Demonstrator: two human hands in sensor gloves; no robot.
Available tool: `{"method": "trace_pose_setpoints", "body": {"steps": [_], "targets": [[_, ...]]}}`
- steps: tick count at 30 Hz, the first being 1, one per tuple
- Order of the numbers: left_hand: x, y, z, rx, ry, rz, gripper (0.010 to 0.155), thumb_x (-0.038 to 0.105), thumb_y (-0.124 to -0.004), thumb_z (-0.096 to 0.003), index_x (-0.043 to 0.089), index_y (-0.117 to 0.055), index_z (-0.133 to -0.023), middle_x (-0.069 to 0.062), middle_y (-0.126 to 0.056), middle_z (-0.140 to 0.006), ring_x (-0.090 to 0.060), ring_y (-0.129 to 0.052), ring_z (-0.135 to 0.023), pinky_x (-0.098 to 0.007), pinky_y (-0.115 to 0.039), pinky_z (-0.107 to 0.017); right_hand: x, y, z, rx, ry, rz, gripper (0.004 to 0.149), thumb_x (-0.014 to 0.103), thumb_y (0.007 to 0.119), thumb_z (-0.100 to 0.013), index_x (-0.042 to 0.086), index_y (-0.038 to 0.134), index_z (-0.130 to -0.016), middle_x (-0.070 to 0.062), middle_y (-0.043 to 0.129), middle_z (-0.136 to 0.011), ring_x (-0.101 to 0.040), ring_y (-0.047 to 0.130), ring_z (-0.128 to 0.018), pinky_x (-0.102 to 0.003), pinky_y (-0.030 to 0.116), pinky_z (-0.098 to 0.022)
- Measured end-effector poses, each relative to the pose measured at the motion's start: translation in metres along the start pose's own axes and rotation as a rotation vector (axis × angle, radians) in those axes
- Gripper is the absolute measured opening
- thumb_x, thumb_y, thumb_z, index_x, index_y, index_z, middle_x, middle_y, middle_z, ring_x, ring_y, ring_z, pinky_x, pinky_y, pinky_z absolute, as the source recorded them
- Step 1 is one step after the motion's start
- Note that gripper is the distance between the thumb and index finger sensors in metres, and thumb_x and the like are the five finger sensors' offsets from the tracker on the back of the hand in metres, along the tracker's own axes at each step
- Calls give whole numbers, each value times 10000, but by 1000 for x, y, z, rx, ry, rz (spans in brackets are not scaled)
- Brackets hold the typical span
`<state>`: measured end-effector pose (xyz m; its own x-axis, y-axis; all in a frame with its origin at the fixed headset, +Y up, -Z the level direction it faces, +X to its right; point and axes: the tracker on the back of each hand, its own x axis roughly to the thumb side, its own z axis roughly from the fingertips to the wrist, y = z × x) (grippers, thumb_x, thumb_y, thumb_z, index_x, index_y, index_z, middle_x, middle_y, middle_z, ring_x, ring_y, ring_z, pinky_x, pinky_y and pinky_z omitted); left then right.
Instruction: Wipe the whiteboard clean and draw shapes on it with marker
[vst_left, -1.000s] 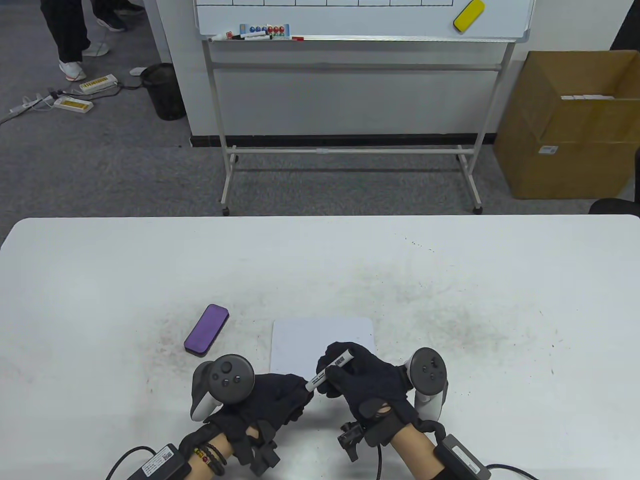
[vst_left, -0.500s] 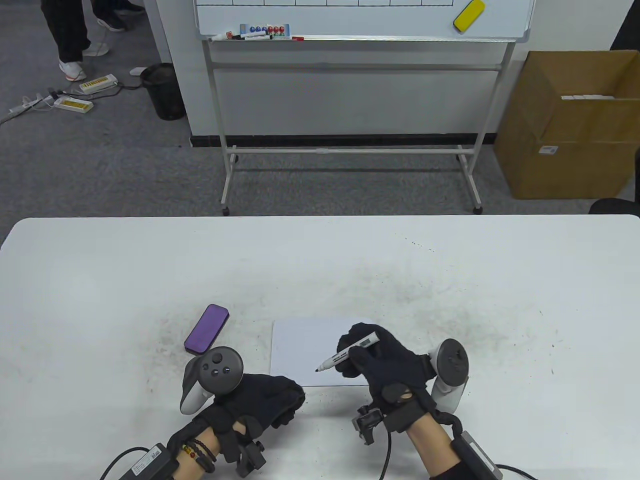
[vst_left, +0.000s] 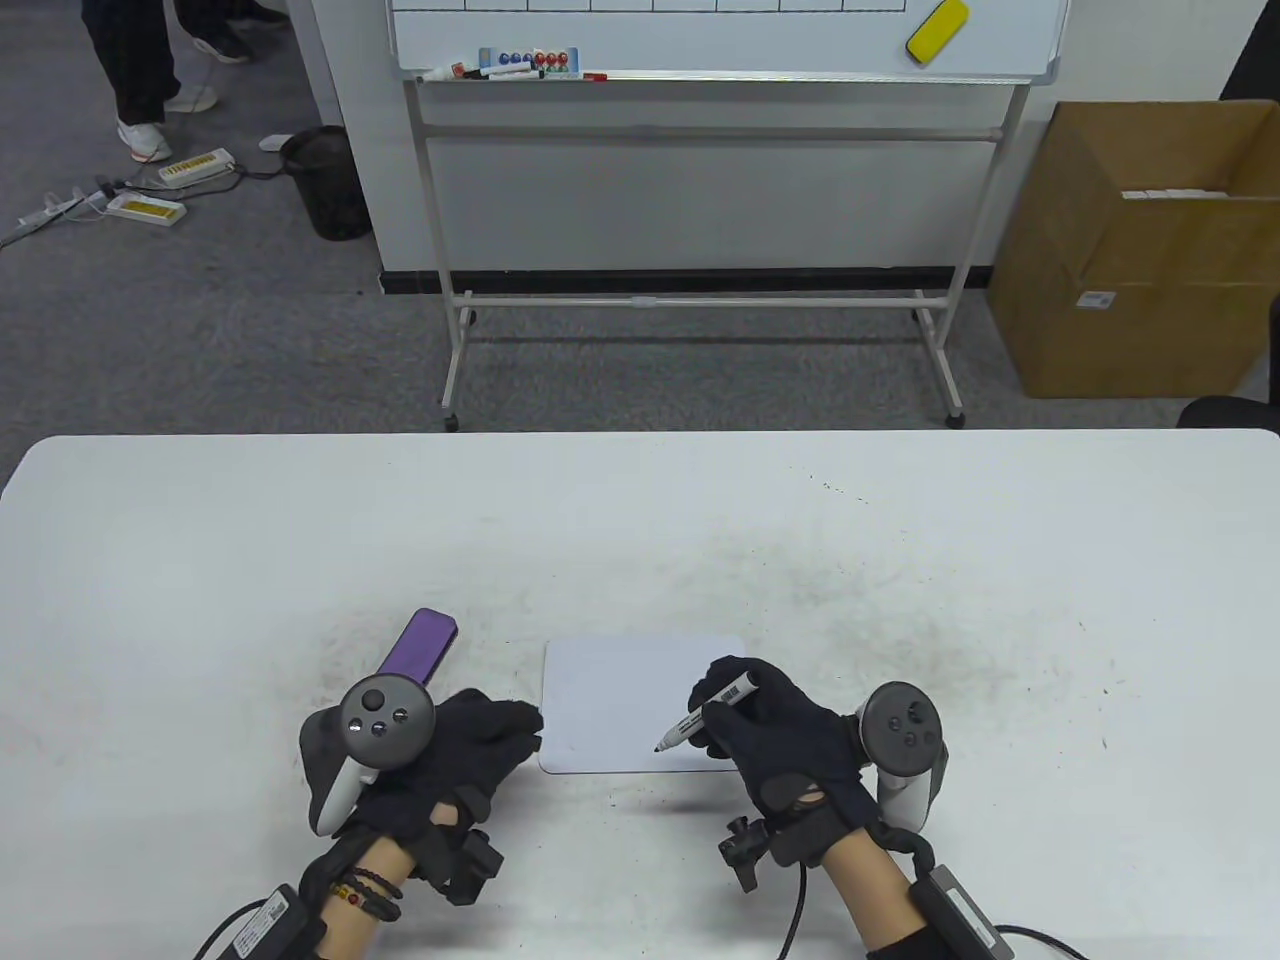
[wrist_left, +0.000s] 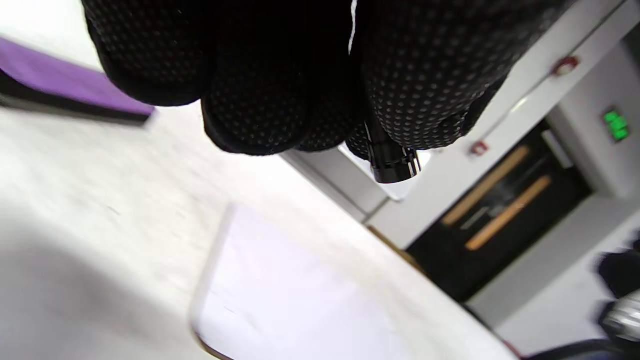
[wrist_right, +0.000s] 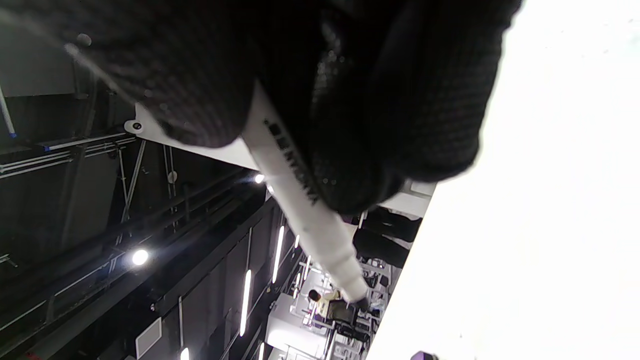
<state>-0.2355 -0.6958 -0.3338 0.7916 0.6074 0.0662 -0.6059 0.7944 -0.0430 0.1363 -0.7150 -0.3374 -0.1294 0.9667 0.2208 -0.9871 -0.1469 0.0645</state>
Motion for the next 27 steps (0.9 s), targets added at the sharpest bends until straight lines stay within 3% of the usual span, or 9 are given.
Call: {"method": "trace_pose_setpoints", "body": {"steps": [2,5,10,12,19,27], "targets": [[-5,8,-2,33,44,-112,399,356,-914,-355,305,-945,-750,-25,-924,-787,-198,-980,-626,-463,-838,-543,-2,-1,0,-5,8,0,524,370,911,-361,203,816,-848,-101,969,-744,-268,1121,-517,-329,967,-349],[-17,15,-7,-38,104,-197,416,341,-924,-358,266,-937,-767,-36,-946,-778,-209,-995,-617,-476,-840,-538,-5,-3,0,-10,15,13,528,372,911,-359,201,815,-850,-101,968,-747,-267,1121,-519,-329,966,-350],[-40,24,-15,-22,269,-456,470,329,-917,-368,275,-876,-833,-39,-931,-808,-203,-994,-641,-479,-838,-553,-8,-2,-1,-2,24,35,532,374,910,-360,206,811,-855,-99,966,-751,-267,1117,-525,-332,963,-354],[-51,24,-19,13,323,-484,487,318,-927,-364,267,-867,-844,-46,-933,-806,-209,-995,-637,-482,-838,-551,-9,-2,-1,2,25,42,534,374,910,-360,205,810,-856,-99,965,-752,-265,1117,-526,-333,962,-356],[-76,20,-26,-19,456,-615,479,314,-944,-357,271,-882,-830,-38,-948,-799,-199,-1007,-634,-479,-847,-555,-8,-2,0,5,29,44,535,376,910,-361,209,808,-859,-97,962,-758,-269,1113,-534,-336,959,-361],[-89,10,-29,-45,475,-635,473,326,-961,-343,281,-900,-810,-25,-978,-779,-174,-1038,-616,-450,-879,-530,-8,-2,0,10,35,43,536,379,909,-363,214,805,-862,-95,959,-764,-269,1110,-541,-340,956,-366]]}}
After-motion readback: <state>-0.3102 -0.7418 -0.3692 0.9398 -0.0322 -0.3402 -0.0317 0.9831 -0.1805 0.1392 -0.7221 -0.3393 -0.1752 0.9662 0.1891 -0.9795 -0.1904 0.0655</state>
